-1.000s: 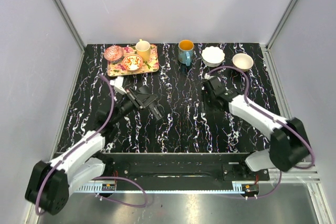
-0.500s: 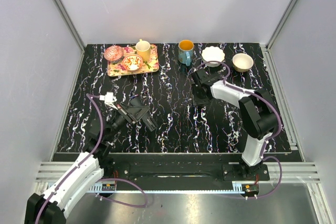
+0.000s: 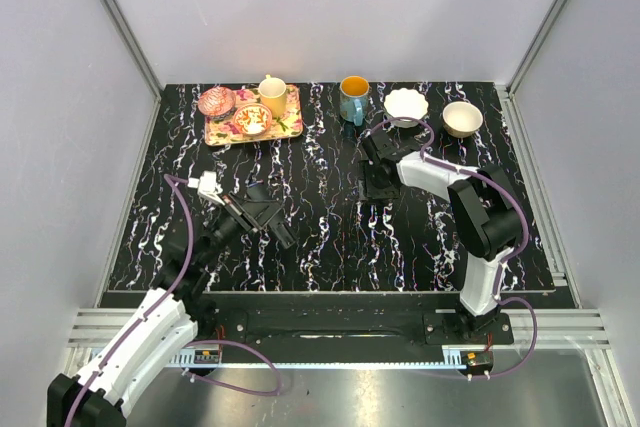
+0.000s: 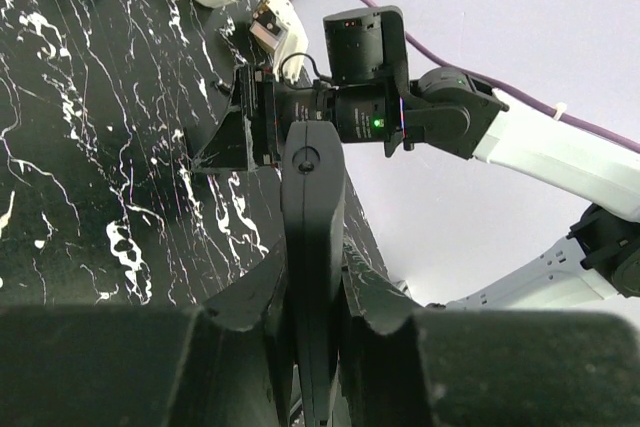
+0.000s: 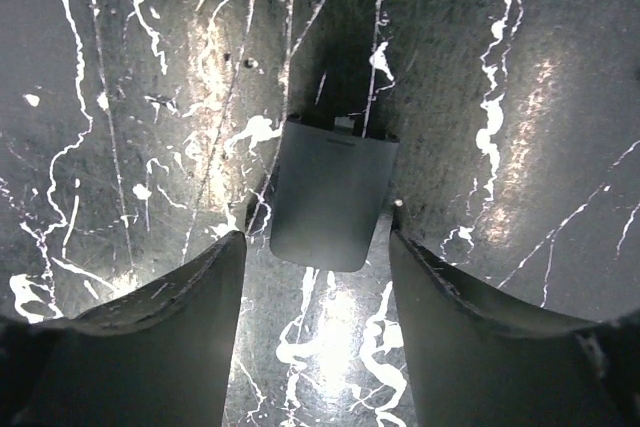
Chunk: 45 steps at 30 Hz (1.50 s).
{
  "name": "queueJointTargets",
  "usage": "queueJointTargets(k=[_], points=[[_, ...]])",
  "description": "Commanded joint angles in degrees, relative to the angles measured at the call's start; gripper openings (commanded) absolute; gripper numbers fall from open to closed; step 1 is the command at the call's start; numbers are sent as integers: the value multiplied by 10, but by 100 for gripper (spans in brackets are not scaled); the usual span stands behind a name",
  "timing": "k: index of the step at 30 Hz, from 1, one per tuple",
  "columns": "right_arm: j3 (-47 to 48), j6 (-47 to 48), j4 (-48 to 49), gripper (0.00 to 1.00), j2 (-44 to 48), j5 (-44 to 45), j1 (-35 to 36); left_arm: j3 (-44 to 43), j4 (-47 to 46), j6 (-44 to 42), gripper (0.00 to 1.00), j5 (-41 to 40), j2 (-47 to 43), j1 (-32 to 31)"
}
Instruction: Load the batteries into the remote control
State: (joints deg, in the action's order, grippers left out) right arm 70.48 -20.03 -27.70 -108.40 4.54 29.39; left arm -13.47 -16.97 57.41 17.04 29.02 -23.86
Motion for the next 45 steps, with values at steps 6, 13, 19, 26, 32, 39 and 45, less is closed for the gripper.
queueJointTargets(k=[6, 13, 19, 26, 32, 39, 45], points=[[-10, -22, -8, 75, 76, -13, -1, -63, 24, -34, 0, -21, 9, 5], [-1, -18, 40, 74, 162, -6, 32, -75, 41, -43, 0, -31, 0, 9], [52, 4, 93, 69, 85, 1, 84, -68, 45, -20, 0, -32, -13, 11], [179, -4, 161, 70, -51, -79, 103, -75, 77, -29, 0, -19, -55, 11], [313, 1, 166, 71, -163, -74, 123, -90, 113, -49, 0, -22, -67, 10], [424, 39, 96, 74, -254, -30, 151, -110, 149, -63, 0, -27, -81, 11], [470, 68, 59, 77, -293, -2, 168, -108, 157, -59, 0, -20, -91, 10]])
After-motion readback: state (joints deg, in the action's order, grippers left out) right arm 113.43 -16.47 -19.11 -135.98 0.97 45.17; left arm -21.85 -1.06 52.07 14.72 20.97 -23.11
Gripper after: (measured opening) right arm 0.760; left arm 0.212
